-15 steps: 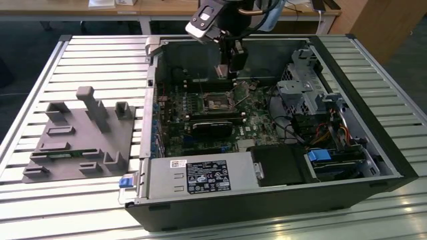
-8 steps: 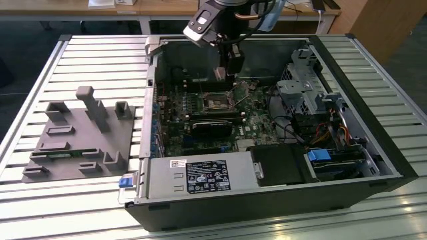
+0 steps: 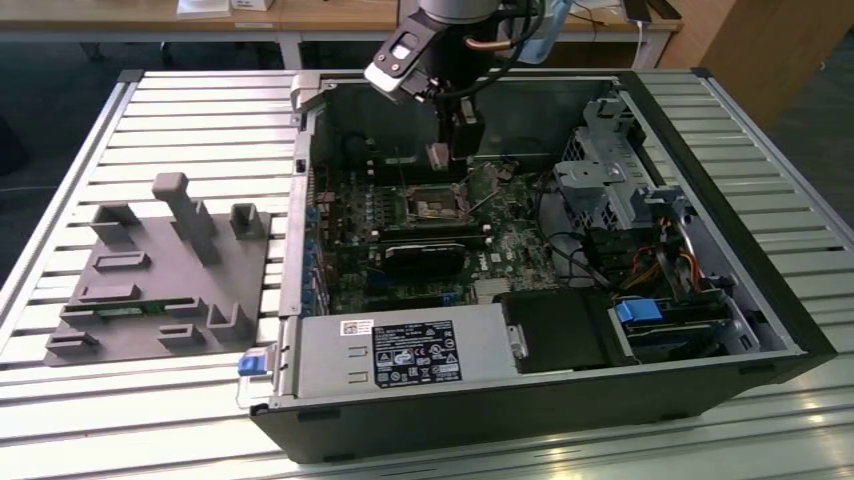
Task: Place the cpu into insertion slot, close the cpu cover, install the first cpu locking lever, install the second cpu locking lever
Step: 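Place the cpu into insertion slot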
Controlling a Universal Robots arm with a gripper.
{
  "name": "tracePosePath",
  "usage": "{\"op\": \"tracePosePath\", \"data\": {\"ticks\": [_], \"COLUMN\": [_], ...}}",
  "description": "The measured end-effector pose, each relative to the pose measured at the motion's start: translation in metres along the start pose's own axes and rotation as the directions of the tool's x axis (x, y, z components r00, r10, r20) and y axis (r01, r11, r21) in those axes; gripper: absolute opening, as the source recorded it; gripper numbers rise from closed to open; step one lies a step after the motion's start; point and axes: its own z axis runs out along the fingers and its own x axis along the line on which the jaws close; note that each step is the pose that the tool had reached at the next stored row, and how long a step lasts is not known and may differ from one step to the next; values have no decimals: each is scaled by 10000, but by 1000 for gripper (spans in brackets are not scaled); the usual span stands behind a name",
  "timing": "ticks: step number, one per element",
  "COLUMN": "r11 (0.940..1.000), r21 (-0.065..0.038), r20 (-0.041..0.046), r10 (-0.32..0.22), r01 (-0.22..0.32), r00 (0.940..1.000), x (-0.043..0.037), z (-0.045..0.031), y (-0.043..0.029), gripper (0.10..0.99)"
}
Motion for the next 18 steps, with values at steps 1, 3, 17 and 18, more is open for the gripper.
{"op": "tracePosePath", "data": {"ticks": [1,3,17,18], "r11": [10000,9999,9979,9979], "r21": [1,5,10,10], "r20": [24,48,84,85], "r10": [19,105,647,651], "r01": [-19,-105,-647,-651], "r00": [10000,9999,9979,9978], "x": [1,6,76,76], "z": [15,47,247,261], "y": [-5,-14,-38,-39], "gripper": [537,537,537,537]}}
